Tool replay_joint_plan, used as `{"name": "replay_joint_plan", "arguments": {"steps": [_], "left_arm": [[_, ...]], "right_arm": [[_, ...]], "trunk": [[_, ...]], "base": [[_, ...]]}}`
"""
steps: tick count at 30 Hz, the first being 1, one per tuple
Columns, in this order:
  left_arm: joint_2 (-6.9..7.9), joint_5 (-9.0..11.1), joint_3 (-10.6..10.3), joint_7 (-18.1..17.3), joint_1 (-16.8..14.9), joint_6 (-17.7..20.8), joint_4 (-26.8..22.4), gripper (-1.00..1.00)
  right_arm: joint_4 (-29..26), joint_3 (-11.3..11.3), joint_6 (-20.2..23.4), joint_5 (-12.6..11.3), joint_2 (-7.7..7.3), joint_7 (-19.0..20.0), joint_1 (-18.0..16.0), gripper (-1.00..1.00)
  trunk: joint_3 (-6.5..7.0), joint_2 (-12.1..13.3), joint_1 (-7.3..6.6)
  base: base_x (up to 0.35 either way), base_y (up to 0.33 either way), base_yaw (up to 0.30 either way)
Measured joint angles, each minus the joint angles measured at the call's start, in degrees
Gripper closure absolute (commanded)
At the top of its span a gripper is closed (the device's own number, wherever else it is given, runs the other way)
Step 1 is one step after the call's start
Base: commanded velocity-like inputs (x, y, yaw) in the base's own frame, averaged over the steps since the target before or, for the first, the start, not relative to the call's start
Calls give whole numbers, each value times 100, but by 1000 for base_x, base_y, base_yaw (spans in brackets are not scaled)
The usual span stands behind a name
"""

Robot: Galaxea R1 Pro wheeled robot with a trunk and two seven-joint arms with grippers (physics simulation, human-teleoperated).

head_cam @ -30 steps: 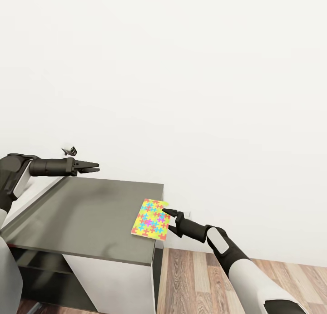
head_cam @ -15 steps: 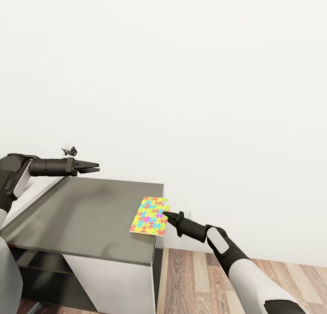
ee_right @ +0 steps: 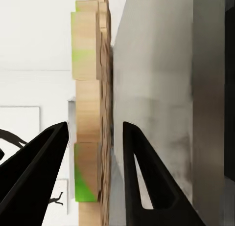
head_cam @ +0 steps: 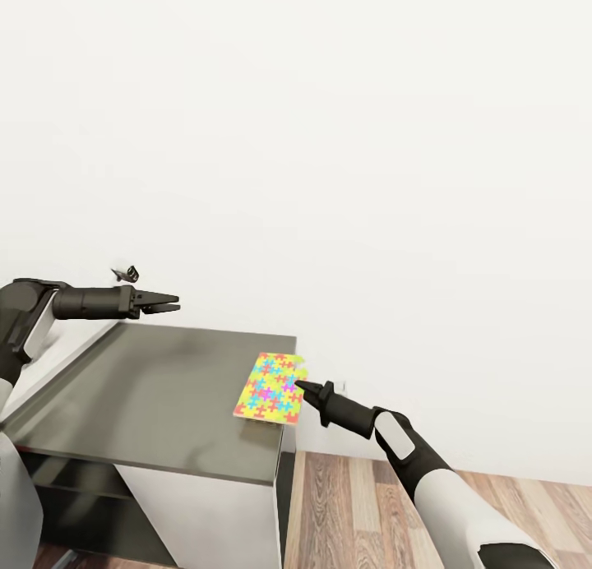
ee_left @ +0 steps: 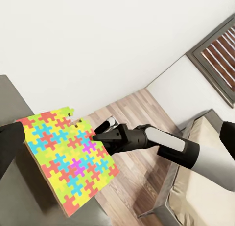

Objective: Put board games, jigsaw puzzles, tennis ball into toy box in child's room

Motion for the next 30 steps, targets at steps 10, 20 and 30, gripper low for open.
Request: {"name": "replay_joint_plan", "arguments": {"steps": [10, 20, 30], "left_arm": [[11, -6, -7, 0, 0, 0, 24, -100], [-3, -26, -25, 17, 0, 0, 189, -100], [-73, -43, -304, 29, 0, 0, 247, -100]], "right_arm": [[0, -1, -33, 6, 6, 142, 8, 100], [0, -17, -36, 3, -1, 145, 9, 100], [0, -17, -384, 7, 3, 169, 9, 100]], "trunk": [[180, 401, -220], [359, 802, -439], [539, 1204, -659]], "base": [[0, 0, 0], [0, 0, 0], [0, 0, 0]]}}
